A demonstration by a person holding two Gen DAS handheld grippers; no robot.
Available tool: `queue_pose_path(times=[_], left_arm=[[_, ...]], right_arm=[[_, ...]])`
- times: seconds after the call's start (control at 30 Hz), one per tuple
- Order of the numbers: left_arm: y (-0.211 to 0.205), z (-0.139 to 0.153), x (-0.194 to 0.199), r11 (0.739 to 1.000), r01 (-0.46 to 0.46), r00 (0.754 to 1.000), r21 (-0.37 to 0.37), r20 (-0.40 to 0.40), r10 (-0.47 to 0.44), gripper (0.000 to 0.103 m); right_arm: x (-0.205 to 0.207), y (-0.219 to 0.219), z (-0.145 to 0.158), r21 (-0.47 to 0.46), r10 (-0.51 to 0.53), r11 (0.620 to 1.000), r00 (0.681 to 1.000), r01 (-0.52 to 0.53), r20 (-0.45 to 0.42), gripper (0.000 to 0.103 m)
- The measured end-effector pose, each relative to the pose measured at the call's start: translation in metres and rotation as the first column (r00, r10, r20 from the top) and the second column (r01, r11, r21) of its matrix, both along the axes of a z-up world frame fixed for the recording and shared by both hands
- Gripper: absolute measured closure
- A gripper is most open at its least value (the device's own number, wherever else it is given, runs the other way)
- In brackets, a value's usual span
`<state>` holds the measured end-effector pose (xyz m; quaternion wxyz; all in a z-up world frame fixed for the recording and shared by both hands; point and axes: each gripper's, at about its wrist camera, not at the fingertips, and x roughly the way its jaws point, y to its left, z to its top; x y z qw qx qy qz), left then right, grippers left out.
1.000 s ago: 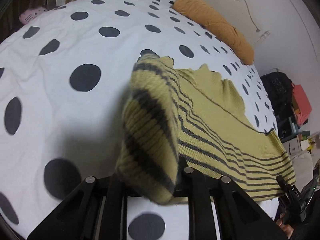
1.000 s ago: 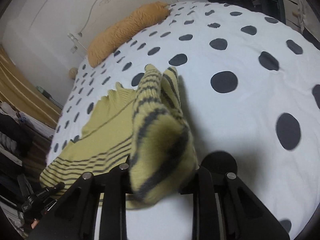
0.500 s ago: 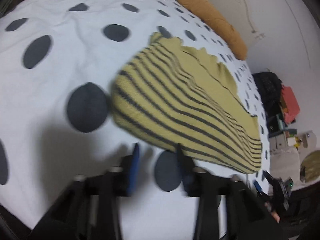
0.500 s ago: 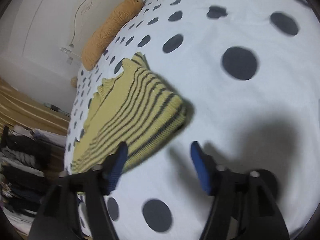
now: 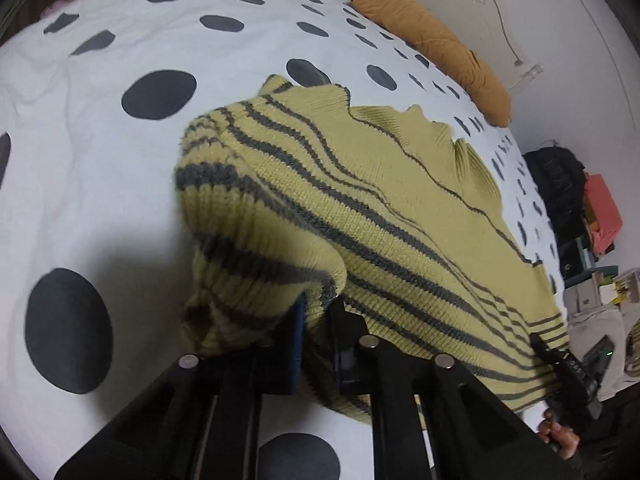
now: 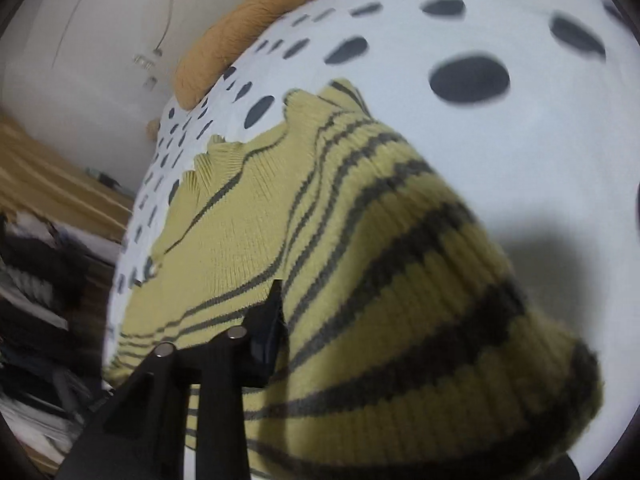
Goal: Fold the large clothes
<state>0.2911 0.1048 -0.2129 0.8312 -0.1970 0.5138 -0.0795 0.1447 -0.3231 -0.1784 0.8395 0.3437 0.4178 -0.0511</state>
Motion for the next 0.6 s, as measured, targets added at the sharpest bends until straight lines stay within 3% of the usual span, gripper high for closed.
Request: queue_pose_path(times=[0.1,0.17,0.23,0.3,0.33,0.37,0.43,0.53,0.6], left_arm=[[-0.007,0.017,-0.011,0.995,0.003,0.999,0.102,0.052,-0.009,0.094],[0.0,0.022,-0.019,0.996,-0.012,1.0,0.087,0.022,0.01,0.094],[0.016,0.02,-0.028,0.999,-0.051,0.998,0.02,-0.045,0.052,0.088],[0.031,0.014,-0.045,0.995,-0.089,0.993,-0.05,-0.088,0.084,0.071],[0.034,0.01,-0.05,0.993,-0.102,0.99,-0.052,-0.098,0.097,0.049],[0.038,0.008,-0.055,0.993,-0.115,0.989,-0.034,-0.099,0.111,0.033],[0.049,0.002,-0.064,0.986,-0.157,0.985,-0.056,-0.086,0.152,0.027],[0.068,-0.01,-0.06,0.953,-0.229,0.972,-0.196,-0.095,0.214,0.019],[0.073,-0.017,-0.048,0.94,-0.243,0.969,-0.242,-0.101,0.224,0.019]], right_arm=[[0.004,0.023,0.021,-0.192,0.035,0.981,0.999,-0.041,-0.034,0.077],[0.004,0.033,0.037,-0.274,0.048,0.96,0.999,-0.053,-0.027,0.078],[0.0,0.028,0.044,-0.256,0.045,0.966,0.999,-0.048,-0.021,0.079],[-0.002,0.021,0.045,-0.227,0.042,0.973,0.999,-0.043,-0.01,0.079],[-0.001,0.019,0.044,-0.222,0.043,0.974,0.999,-0.046,-0.015,0.079],[-0.001,0.018,0.041,-0.215,0.04,0.976,0.999,-0.042,-0.017,0.079],[-0.004,0.016,0.035,-0.189,0.023,0.982,0.999,-0.027,-0.023,0.079],[-0.001,0.016,0.029,-0.179,0.016,0.984,1.0,-0.021,-0.027,0.079],[0.001,0.016,0.027,-0.177,0.017,0.984,0.999,-0.023,-0.034,0.079]])
